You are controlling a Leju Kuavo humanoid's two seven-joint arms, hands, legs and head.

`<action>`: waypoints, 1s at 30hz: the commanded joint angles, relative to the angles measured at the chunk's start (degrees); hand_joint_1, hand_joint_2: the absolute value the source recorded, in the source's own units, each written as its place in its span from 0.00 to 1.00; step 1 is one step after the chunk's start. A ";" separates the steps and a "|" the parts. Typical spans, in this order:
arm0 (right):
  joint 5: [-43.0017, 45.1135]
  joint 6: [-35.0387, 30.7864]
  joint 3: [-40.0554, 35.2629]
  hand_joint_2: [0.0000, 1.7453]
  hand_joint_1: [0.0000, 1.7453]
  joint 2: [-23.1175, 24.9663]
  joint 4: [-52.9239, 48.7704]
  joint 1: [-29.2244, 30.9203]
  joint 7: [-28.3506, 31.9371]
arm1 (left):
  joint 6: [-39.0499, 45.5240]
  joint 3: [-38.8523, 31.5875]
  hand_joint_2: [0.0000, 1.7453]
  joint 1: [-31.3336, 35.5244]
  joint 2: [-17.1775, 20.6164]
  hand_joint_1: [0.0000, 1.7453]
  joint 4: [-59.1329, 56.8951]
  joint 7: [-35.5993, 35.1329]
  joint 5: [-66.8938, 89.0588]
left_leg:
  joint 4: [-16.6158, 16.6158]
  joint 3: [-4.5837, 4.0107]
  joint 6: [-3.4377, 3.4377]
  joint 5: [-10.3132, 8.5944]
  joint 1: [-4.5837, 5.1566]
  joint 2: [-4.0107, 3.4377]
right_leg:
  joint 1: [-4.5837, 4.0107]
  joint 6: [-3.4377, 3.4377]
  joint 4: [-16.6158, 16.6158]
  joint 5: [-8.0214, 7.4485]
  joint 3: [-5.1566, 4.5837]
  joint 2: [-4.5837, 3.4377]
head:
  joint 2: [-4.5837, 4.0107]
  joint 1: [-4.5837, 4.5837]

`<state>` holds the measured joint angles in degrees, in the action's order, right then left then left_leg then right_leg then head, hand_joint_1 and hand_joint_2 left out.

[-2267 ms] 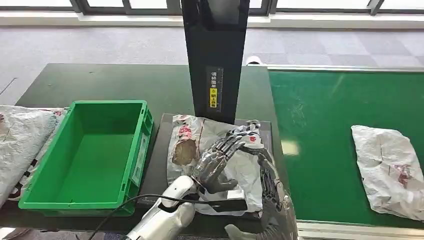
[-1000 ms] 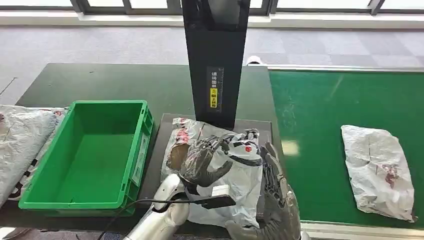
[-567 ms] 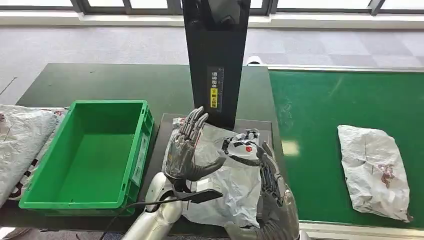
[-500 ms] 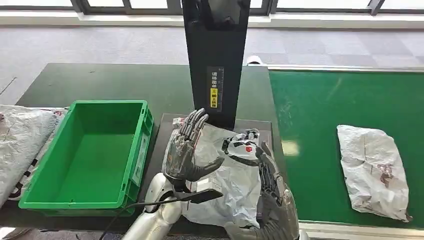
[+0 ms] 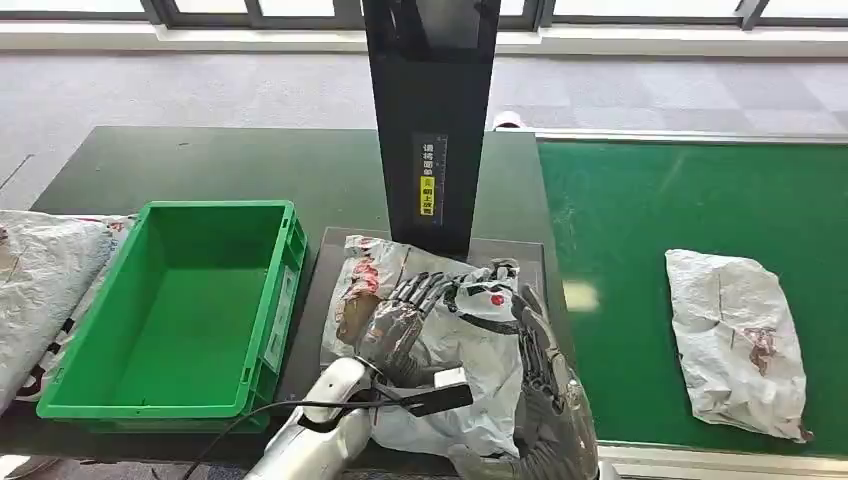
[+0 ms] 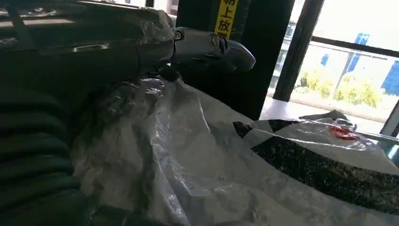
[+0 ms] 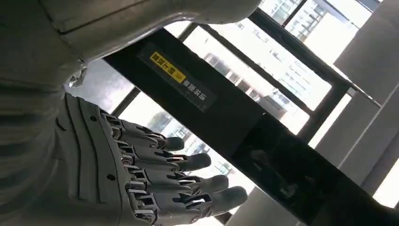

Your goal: Moved the parcel from conveyor to table for the left to box.

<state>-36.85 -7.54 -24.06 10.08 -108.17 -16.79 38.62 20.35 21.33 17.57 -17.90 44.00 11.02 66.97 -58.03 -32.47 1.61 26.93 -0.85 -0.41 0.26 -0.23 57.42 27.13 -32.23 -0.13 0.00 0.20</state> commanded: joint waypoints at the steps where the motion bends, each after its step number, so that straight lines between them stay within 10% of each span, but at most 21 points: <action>1: 0.88 0.69 0.12 1.00 0.00 -1.43 0.85 0.02 0.26 | -0.23 2.09 1.00 1.69 1.50 0.04 -5.02 -0.11 1.31 | 0.08 0.05 -0.05 -0.05 0.02 0.07 | 0.01 0.02 -0.08 -0.02 0.07 0.06 | 0.00 0.00; 2: 1.11 1.15 0.32 1.00 0.00 -1.40 0.96 0.26 0.37 | -0.29 1.26 1.00 0.90 1.68 1.00 -3.18 1.02 0.05 | 0.13 0.05 -0.08 -0.08 0.02 0.06 | 0.01 0.02 -0.14 -0.07 0.07 0.05 | 0.00 0.00; 30: 5.96 3.26 -1.43 1.00 0.00 -3.11 4.82 3.87 1.38 | -2.60 0.72 1.00 2.31 3.09 1.00 -6.77 1.32 0.92 | 0.11 0.06 -0.07 -0.06 0.00 -0.06 | 0.00 0.01 -0.10 -0.07 0.07 -0.09 | 0.00 0.00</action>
<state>-32.77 -5.36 -23.89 9.97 -107.47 -15.91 39.73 18.03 21.38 17.47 -17.09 42.21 13.35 66.95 -58.03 -32.50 1.58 26.91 -0.85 -0.38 0.26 -0.23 57.43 27.13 -32.21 -0.11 0.00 0.20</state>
